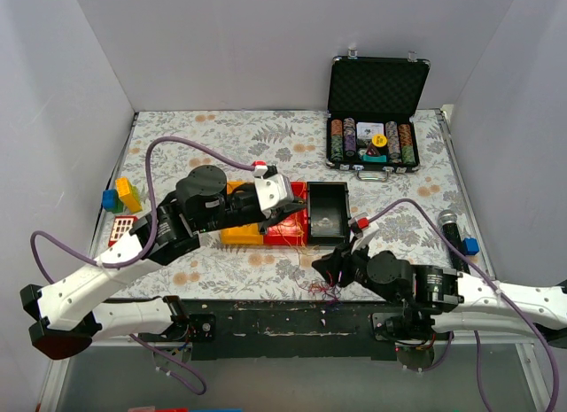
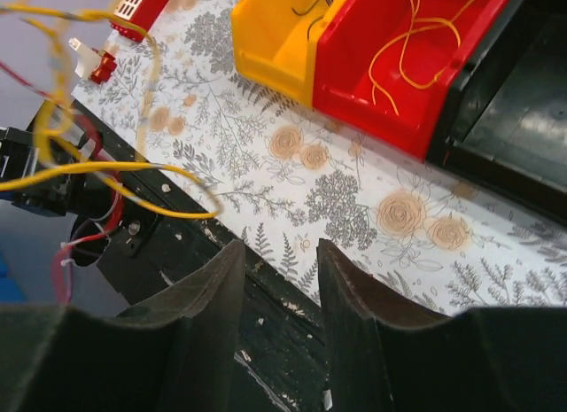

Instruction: Untangle the cables

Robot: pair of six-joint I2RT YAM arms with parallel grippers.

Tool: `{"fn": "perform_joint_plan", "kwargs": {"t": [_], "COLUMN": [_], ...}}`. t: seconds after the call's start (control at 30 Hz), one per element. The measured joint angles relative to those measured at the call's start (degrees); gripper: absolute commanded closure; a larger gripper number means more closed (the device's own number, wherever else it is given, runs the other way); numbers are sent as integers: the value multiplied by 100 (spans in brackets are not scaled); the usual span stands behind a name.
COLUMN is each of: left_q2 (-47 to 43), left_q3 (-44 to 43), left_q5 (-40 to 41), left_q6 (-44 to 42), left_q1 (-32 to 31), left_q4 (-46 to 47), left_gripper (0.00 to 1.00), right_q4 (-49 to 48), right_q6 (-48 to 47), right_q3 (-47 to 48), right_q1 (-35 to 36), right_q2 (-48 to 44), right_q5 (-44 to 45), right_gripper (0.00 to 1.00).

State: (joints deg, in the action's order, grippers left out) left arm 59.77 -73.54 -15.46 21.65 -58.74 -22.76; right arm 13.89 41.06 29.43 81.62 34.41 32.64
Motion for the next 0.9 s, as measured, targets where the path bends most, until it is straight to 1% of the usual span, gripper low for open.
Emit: {"fn": "perform_joint_plan", "kwargs": {"t": [0.2, 0.4, 0.67, 0.8, 0.83, 0.9], "left_q2": [-81, -101, -133, -136, -138, -138], "left_q3": [227, 302, 378, 382, 385, 385], "left_q5": [-111, -179, -188, -186, -184, -168], "left_q6": [-90, -153, -177, -175, -173, -173], "left_q1": [0, 0, 0, 0, 0, 0], "left_q4": [-66, -83, -72, -61, -55, -28], "left_gripper": [91, 92, 92, 92, 92, 92], "right_q4": [199, 234, 96, -81, -162, -328], "right_q6": [-669, -1263, -1864, -2083, -2135, -2208], "right_q3": [584, 765, 1196, 1237, 1241, 1241], "right_q1": [4, 4, 7, 13, 13, 15], "right_q2": [236, 323, 1019, 1128, 1156, 1239], "right_q5": [92, 98, -127, -205, -240, -323], "right_gripper": [46, 39, 33, 34, 36, 47]}}
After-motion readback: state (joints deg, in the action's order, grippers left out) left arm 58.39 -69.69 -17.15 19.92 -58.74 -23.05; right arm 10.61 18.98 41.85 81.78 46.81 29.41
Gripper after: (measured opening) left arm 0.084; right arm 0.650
